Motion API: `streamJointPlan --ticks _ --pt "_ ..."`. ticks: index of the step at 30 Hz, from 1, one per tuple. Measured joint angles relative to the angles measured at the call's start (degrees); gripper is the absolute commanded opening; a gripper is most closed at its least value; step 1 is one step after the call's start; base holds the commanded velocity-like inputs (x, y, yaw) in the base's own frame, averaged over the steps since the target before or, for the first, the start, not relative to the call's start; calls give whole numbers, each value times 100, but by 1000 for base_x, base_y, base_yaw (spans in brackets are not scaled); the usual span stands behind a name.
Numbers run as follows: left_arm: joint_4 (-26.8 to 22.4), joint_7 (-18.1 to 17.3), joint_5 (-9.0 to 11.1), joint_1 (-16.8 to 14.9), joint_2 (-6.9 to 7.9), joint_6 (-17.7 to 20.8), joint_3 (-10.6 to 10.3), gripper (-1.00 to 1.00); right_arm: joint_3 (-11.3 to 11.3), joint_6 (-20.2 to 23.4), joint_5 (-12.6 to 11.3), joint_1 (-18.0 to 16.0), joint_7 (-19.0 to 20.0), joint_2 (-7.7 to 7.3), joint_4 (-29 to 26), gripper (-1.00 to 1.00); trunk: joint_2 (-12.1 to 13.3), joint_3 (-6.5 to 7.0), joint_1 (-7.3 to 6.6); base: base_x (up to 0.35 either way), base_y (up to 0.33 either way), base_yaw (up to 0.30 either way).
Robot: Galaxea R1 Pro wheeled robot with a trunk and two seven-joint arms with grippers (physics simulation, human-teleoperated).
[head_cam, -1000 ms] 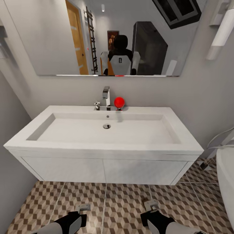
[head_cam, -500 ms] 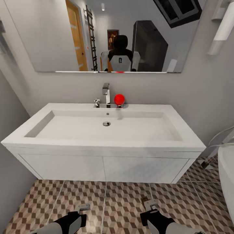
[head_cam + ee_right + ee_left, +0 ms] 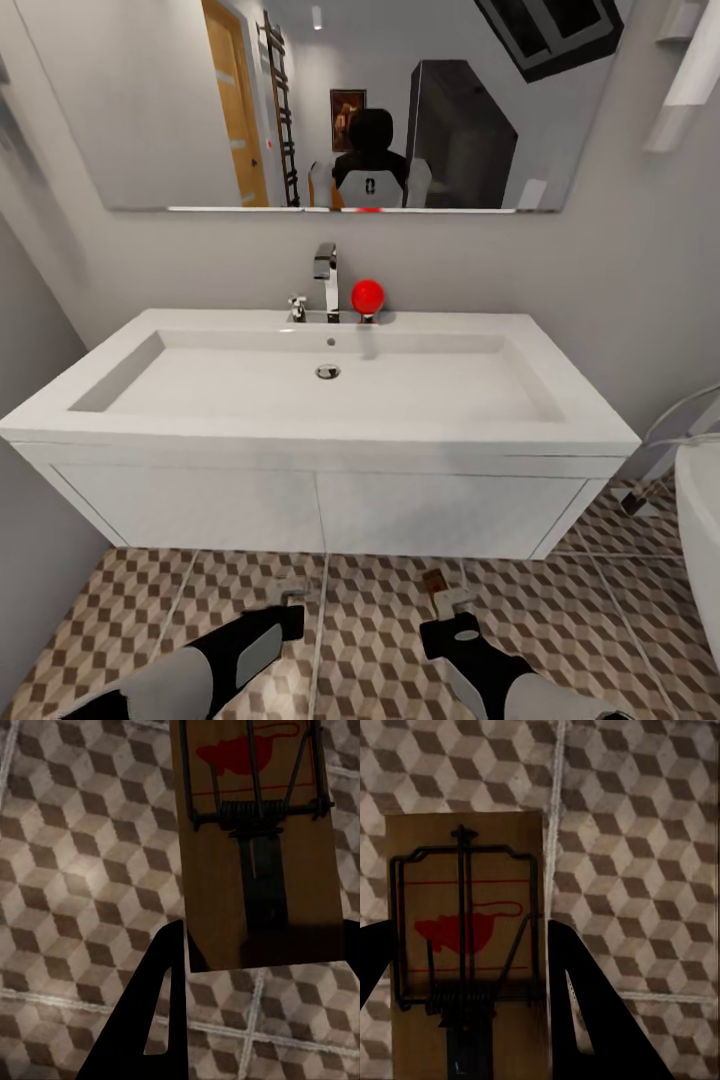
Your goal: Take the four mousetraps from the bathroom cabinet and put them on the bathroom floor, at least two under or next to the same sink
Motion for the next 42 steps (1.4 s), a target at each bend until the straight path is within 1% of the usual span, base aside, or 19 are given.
streamJointPlan --ticks 5,8,11,12,14,19,26,32,42 --pt "-115 0 -3 -74 6 -1 -7 -100 8 6 -17 -6 -6 -7 16 -100 -201 -90 110 0 0 0" --pt "-96 0 -2 -83 86 -3 -15 -100 20 1 -25 -6 7 -19 49 -100 -321 -144 176 0 0 0" --pt "-69 -1 1 -84 132 -223 -29 -100 31 -27 -12 8 37 -21 61 -100 -441 -198 242 0 0 0" --pt "-60 -2 -2 -84 133 -339 -48 -100 81 -35 31 15 50 -26 56 -100 -481 -216 264 0 0 0" --pt "-54 -2 -3 -84 134 -403 -65 -100 124 -46 73 19 68 -26 46 -100 -562 -251 308 0 0 0" --pt "7 -2 -3 -84 173 -425 -70 -100 139 -58 90 21 80 -30 51 -100 -762 -341 417 0 0 0" --pt "27 -2 -4 -84 175 -426 -79 -100 139 -74 86 37 71 -34 59 -100 -1043 -467 571 0 0 0" --pt "27 1 -214 -84 160 -434 -78 -100 130 -81 83 55 63 -62 66 -100 -1284 -575 703 0 0 0" --pt "36 0 -241 -84 150 -435 -78 -100 130 -81 85 63 62 -57 68 -100 -1685 -754 923 0 0 0"
